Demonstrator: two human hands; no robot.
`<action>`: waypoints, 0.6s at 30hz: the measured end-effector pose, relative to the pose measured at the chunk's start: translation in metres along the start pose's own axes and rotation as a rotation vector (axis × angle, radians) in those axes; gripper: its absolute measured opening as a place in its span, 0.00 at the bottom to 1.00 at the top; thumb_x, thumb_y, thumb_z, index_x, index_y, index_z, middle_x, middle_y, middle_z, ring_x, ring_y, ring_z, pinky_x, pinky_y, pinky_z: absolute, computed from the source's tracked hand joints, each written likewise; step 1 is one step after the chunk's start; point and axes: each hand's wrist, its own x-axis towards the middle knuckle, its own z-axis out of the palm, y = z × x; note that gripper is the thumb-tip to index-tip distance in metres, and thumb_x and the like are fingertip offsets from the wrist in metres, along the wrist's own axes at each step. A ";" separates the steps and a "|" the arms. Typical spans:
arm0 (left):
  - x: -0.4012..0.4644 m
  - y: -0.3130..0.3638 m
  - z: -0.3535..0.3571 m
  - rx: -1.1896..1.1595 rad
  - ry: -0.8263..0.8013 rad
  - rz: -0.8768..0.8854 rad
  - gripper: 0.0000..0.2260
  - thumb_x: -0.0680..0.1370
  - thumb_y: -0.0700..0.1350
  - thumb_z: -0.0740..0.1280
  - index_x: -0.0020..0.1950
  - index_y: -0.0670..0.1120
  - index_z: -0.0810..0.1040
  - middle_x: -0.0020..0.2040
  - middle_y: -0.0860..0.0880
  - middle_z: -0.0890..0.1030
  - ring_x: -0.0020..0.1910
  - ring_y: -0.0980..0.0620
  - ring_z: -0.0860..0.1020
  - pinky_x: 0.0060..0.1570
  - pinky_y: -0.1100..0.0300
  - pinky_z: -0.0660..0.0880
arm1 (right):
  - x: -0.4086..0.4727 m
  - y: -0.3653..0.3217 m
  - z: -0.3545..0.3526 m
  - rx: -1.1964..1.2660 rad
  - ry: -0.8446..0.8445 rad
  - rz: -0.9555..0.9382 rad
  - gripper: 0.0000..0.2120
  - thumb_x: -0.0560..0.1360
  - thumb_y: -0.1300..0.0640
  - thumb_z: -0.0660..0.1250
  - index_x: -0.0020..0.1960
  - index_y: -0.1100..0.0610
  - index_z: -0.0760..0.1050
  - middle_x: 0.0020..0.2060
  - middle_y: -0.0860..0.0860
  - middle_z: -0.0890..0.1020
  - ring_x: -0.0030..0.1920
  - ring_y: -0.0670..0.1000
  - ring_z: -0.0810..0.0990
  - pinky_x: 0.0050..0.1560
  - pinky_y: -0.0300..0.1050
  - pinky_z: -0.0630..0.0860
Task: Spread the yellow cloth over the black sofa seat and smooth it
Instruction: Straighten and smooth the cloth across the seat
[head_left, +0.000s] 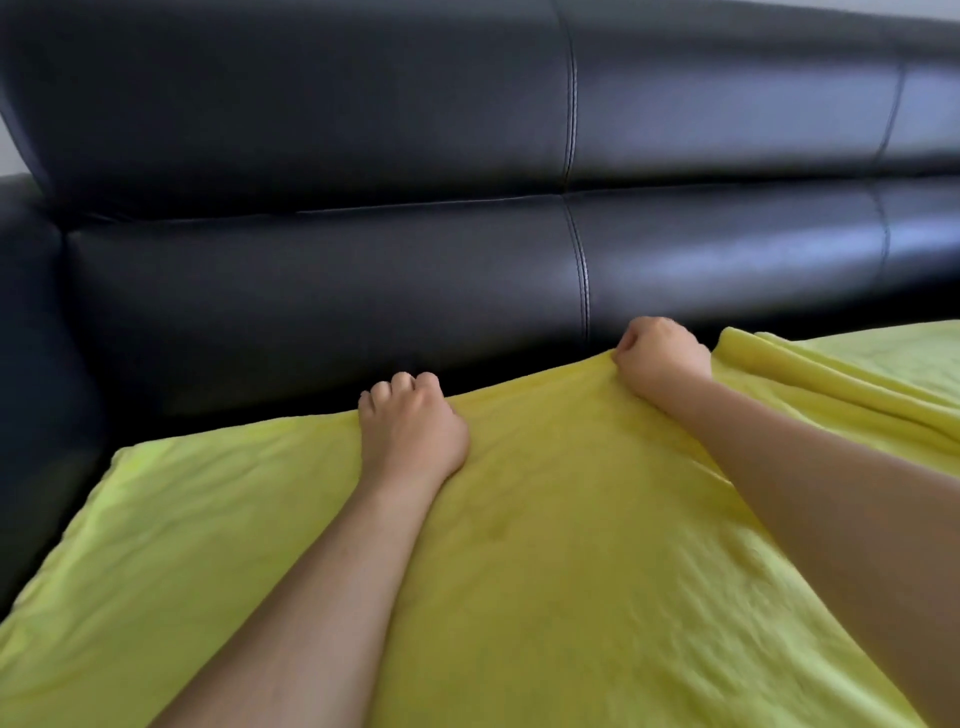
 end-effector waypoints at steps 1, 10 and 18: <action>0.001 0.000 0.000 -0.013 0.004 -0.016 0.11 0.78 0.44 0.57 0.57 0.46 0.73 0.57 0.46 0.76 0.59 0.41 0.71 0.66 0.45 0.64 | 0.000 0.000 0.001 -0.053 0.037 -0.035 0.10 0.76 0.60 0.59 0.53 0.54 0.77 0.54 0.55 0.77 0.56 0.60 0.74 0.55 0.51 0.68; 0.004 0.000 -0.001 0.000 -0.005 -0.025 0.14 0.77 0.40 0.56 0.60 0.47 0.73 0.59 0.45 0.70 0.58 0.41 0.67 0.63 0.50 0.65 | -0.017 -0.057 0.007 0.004 -0.228 -0.533 0.14 0.81 0.54 0.54 0.63 0.49 0.74 0.57 0.48 0.80 0.60 0.54 0.76 0.62 0.49 0.67; 0.012 -0.011 -0.015 0.039 0.017 0.041 0.12 0.76 0.38 0.56 0.56 0.49 0.71 0.55 0.48 0.76 0.56 0.44 0.69 0.55 0.50 0.64 | -0.022 -0.065 0.028 0.063 -0.339 -0.268 0.06 0.78 0.47 0.60 0.52 0.46 0.74 0.55 0.49 0.77 0.62 0.55 0.70 0.62 0.51 0.60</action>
